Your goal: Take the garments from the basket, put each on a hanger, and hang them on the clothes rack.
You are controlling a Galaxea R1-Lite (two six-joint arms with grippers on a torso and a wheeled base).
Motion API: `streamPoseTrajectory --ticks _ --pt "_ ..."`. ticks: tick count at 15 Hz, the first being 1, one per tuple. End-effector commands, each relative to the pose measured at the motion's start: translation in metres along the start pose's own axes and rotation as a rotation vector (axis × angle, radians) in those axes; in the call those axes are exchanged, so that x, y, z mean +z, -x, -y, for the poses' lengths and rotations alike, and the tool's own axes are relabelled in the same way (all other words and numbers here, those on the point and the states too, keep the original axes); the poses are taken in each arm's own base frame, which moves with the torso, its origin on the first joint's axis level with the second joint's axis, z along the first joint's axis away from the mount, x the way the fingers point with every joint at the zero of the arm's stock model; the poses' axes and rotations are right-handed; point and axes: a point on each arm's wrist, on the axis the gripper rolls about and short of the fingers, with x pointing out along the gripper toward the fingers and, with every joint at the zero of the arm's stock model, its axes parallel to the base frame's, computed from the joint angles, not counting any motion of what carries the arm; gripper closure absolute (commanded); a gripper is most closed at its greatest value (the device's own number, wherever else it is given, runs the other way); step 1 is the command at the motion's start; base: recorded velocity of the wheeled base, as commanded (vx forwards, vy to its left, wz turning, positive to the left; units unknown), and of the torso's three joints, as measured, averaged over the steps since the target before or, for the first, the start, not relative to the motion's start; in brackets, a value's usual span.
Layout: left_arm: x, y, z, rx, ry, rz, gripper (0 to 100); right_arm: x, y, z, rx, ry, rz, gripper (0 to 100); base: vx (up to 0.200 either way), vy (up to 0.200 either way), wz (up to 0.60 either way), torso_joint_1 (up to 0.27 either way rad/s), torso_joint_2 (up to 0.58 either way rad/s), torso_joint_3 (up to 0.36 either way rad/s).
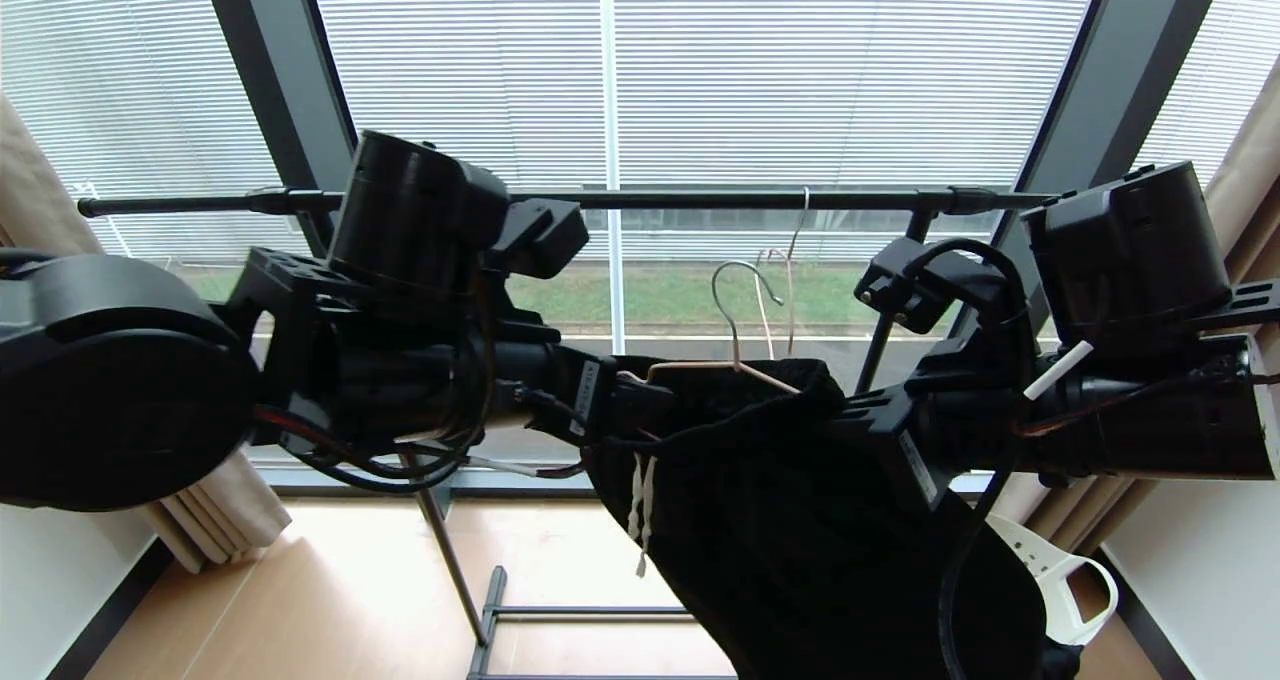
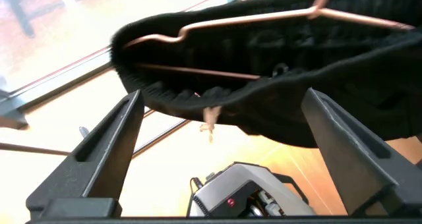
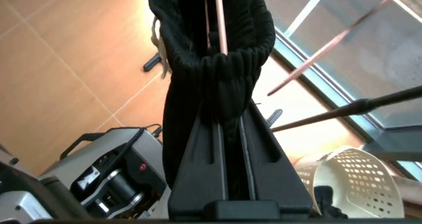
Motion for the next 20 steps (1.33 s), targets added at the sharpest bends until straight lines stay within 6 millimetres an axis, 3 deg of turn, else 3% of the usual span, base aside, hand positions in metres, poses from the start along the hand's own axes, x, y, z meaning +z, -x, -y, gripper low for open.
streamPoseTrajectory --ticks 1,5,8,10,15,20 --pt "-0.012 0.036 -0.038 0.011 0.024 0.052 0 -0.003 0.001 0.017 0.028 -0.023 0.004 100 0.000 0.000 0.00 0.000 0.00 0.000" --pt "-0.051 0.064 -0.099 -0.120 -0.082 0.137 0 -0.012 0.008 0.047 0.216 0.059 0.062 100 0.000 0.000 0.00 0.000 0.00 0.000" --pt "-0.072 0.075 -0.121 -0.262 -0.105 0.193 0 -0.020 0.010 0.057 0.327 0.127 0.108 100 0.000 0.000 0.00 0.000 0.00 0.000" --pt "-0.088 0.080 -0.134 -0.337 -0.227 0.264 0 -0.021 0.012 0.060 0.388 0.161 0.146 100 0.000 0.000 0.00 0.000 0.00 0.000" --pt "-0.114 0.060 -0.143 -0.368 -0.422 0.246 0 -0.019 0.019 0.057 0.494 0.207 0.215 100 0.000 0.000 0.00 0.000 0.00 0.000" --pt "-0.103 0.043 -0.138 -0.417 -0.495 0.257 0 -0.016 0.035 0.051 0.523 0.252 0.271 100 0.000 0.000 0.00 0.000 0.00 0.000"
